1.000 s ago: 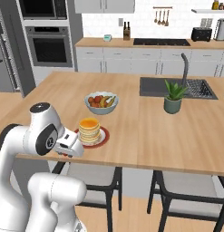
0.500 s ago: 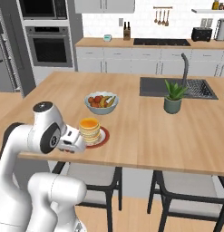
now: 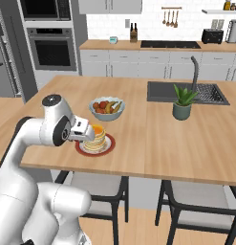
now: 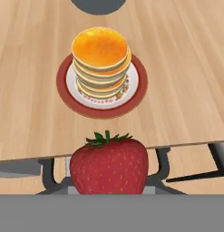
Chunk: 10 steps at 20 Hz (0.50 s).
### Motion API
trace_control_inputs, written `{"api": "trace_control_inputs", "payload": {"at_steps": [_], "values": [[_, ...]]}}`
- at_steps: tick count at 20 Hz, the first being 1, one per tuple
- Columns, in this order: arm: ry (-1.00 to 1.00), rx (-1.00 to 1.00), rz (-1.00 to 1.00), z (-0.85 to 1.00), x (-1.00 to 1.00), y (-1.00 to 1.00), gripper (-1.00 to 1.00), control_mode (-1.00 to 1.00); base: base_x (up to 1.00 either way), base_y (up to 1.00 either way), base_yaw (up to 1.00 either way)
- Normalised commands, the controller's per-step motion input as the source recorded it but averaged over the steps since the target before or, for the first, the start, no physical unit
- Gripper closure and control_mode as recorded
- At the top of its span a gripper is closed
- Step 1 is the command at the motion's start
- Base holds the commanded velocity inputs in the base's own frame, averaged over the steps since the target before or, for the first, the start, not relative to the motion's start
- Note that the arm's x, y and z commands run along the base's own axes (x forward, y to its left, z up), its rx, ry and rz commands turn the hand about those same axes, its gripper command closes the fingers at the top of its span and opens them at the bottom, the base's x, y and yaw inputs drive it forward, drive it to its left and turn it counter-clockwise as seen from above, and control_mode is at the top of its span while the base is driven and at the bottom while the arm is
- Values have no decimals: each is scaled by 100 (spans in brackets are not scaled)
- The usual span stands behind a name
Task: Take the strawberry from the fridge and place it on top of the pancake, located on the dining counter.
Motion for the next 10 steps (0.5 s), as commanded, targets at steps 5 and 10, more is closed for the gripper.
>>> {"api": "trace_control_inputs", "payload": {"at_steps": [5,10], "values": [[9,0,0,32,100,8,100,-100,0,0,0],[19,0,0,-1,100,0,100,-100,0,0,0]]}}
